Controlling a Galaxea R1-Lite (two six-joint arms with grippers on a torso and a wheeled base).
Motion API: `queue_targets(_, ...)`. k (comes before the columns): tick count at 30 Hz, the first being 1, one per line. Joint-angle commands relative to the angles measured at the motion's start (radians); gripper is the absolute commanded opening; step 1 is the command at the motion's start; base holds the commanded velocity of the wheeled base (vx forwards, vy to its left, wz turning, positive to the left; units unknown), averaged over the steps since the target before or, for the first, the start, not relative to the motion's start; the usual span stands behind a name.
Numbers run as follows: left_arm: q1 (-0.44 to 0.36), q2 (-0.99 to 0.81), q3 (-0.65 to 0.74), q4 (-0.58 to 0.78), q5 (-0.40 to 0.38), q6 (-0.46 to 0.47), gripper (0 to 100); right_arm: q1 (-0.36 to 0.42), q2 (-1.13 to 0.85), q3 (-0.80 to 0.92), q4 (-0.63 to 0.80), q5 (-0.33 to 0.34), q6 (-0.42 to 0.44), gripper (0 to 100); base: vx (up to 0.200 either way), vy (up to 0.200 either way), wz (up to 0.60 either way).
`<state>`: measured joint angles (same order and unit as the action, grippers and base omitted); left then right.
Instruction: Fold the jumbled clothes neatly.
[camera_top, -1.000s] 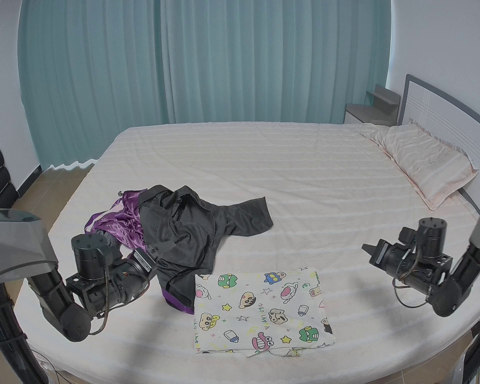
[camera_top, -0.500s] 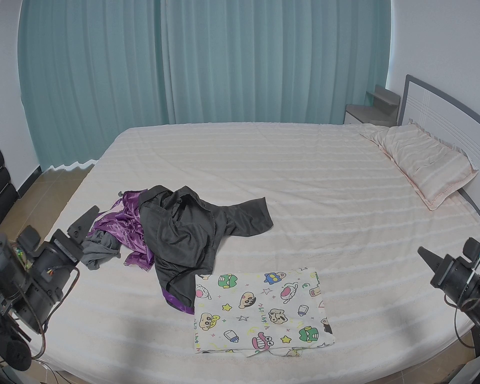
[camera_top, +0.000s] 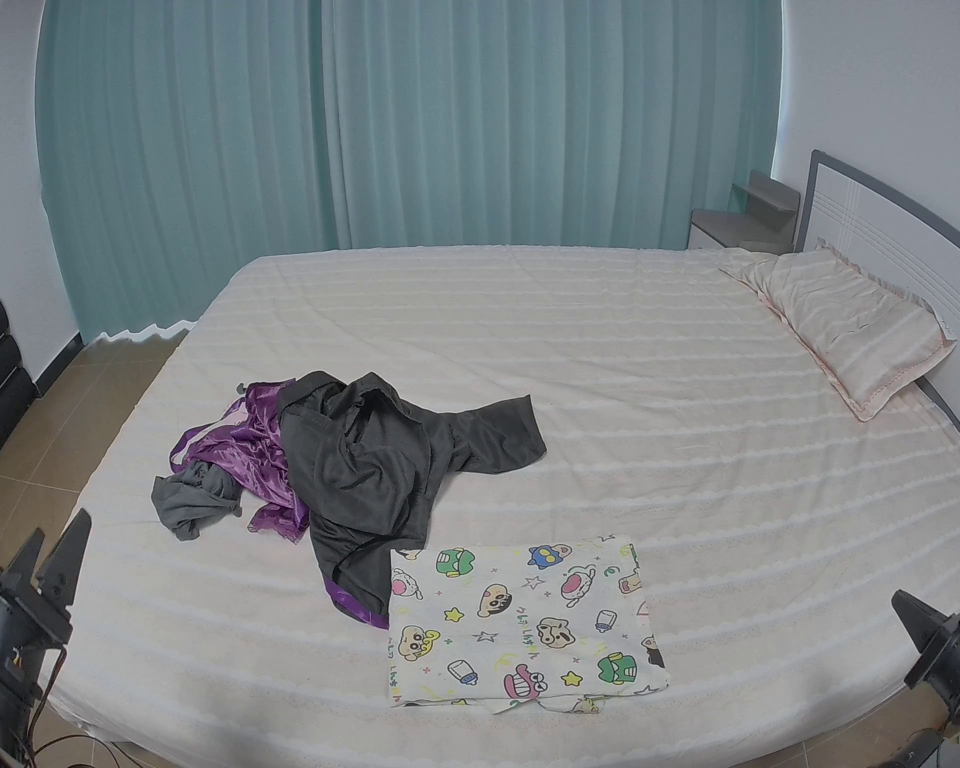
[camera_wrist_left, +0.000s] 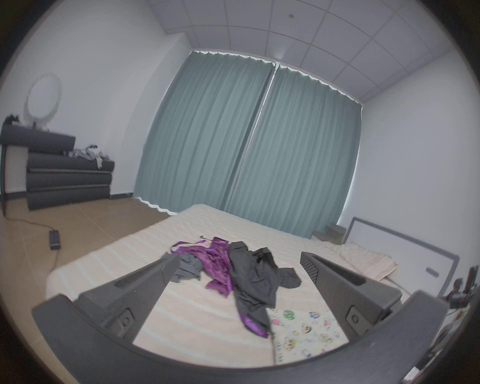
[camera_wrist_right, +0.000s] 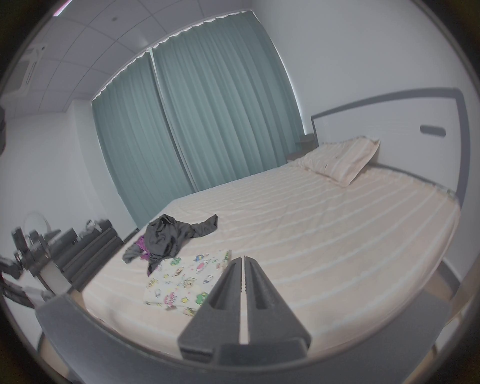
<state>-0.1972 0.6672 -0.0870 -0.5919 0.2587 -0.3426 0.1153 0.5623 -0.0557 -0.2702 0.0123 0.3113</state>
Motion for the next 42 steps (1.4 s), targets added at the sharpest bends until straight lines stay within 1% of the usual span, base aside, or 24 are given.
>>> queue_targets(1, 0.168, -0.558, -0.092, 0.448, 0.033, 0.208, 100, -0.143, -0.499, -0.035, 0.329, -0.015, -0.261, 0, 0.000, 0.000, 0.00)
queue_targets(5, 0.188, -0.630, -0.089, 0.508, 0.033, 0.289, 100, -0.140, -0.498, -0.029, 0.313, -0.101, -0.317, 0, 0.000, 0.000, 0.00)
queue_targets(8, 0.191, -0.667, -0.066, 0.546, 0.036, 0.364, 100, -0.140, -0.499, 0.013, 0.309, -0.114, -0.385, 0, 0.000, 0.000, 0.00)
queue_targets(9, 0.191, -0.667, -0.066, 0.546, 0.036, 0.364, 100, -0.140, -0.499, 0.013, 0.309, -0.114, -0.385, 0, 0.000, 0.000, 0.00)
queue_targets(10, 0.191, -0.667, -0.042, 0.531, 0.034, 0.369, 100, -0.132, -0.512, 0.031, 0.270, -0.109, -0.411, 0, 0.000, 0.000, 0.00)
queue_targets(13, 0.191, -0.667, 0.013, 0.486, 0.022, 0.370, 100, -0.109, -0.562, 0.045, 0.223, -0.074, -0.440, 0, 0.000, 0.000, 0.00)
queue_targets(14, 0.191, -0.667, 0.053, 0.446, 0.002, 0.375, 100, -0.109, -0.562, 0.056, 0.201, -0.023, -0.460, 0, 0.000, 0.000, 0.00)
queue_targets(15, 0.191, -0.667, 0.076, 0.423, -0.010, 0.376, 100, -0.109, -0.562, 0.056, 0.197, -0.002, -0.463, 0, 0.000, 0.000, 0.00)
queue_targets(16, 0.191, -0.667, 0.076, 0.423, -0.010, 0.376, 100, -0.109, -0.562, 0.056, 0.197, -0.002, -0.463, 0, 0.000, 0.000, 0.00)
queue_targets(17, 0.191, -0.667, 0.087, 0.408, -0.044, 0.367, 100, -0.109, -0.562, 0.056, 0.204, 0.043, -0.454, 0, 0.000, 0.000, 0.00)
queue_targets(18, 0.191, -0.667, 0.087, 0.408, -0.049, 0.366, 100, -0.109, -0.561, 0.056, 0.207, 0.049, -0.429, 0, 0.000, 0.000, 0.00)
queue_targets(21, 0.191, -0.667, 0.087, 0.429, -0.056, 0.375, 100, -0.109, -0.561, 0.054, 0.249, 0.034, -0.365, 0, 0.000, 0.000, 0.00)
queue_targets(23, 0.191, -0.667, 0.087, 0.448, -0.061, 0.376, 100, -0.109, -0.561, 0.048, 0.270, 0.029, -0.359, 0, 0.000, 0.000, 0.00)
queue_targets(24, 0.191, -0.667, 0.087, 0.509, -0.070, 0.376, 100, -0.109, -0.561, 0.047, 0.293, 0.009, -0.336, 0, 0.000, 0.000, 0.00)
queue_targets(25, 0.191, -0.667, 0.087, 0.526, -0.082, 0.364, 100, -0.109, -0.561, 0.047, 0.292, -0.003, -0.324, 0, 0.000, 0.000, 0.00)
queue_targets(30, 0.190, -0.667, 0.085, 0.532, -0.236, 0.347, 100, -0.109, -0.562, 0.053, 0.281, -0.006, -0.311, 0, 0.000, 0.000, 0.00)
queue_targets(31, 0.190, -0.667, 0.084, 0.538, -0.282, 0.333, 100, -0.109, -0.562, 0.054, 0.272, -0.006, -0.314, 0, 0.000, 0.000, 0.00)
queue_targets(33, 0.191, -0.667, 0.082, 0.540, -0.335, 0.332, 100, -0.109, -0.561, 0.054, 0.270, -0.014, -0.316, 0, 0.000, 0.000, 0.00)
queue_targets(34, 0.191, -0.667, 0.084, 0.537, -0.343, 0.332, 100, -0.109, -0.562, 0.056, 0.269, -0.014, -0.314, 0, 0.000, 0.000, 0.00)
queue_targets(36, 0.191, -0.667, 0.084, 0.535, -0.340, 0.329, 100, -0.109, -0.562, 0.056, 0.267, -0.014, -0.310, 0, 0.000, 0.000, 0.00)
queue_targets(37, 0.191, -0.667, 0.085, 0.535, -0.322, 0.335, 100, -0.109, -0.562, 0.056, 0.267, -0.014, -0.314, 0, 0.000, 0.000, 0.00)
queue_targets(40, 0.191, -0.667, 0.085, 0.535, -0.170, 0.343, 100, -0.109, -0.562, 0.056, 0.267, -0.012, -0.308, 0, 0.000, 0.000, 0.00)
queue_targets(41, 0.191, -0.667, 0.087, 0.535, -0.084, 0.346, 100, -0.109, -0.562, 0.056, 0.267, -0.011, -0.311, 0, 0.000, 0.000, 0.00)
queue_targets(42, 0.191, -0.667, 0.087, 0.537, -0.046, 0.344, 100, -0.109, -0.562, 0.056, 0.267, -0.011, -0.311, 0, 0.000, 0.000, 0.00)
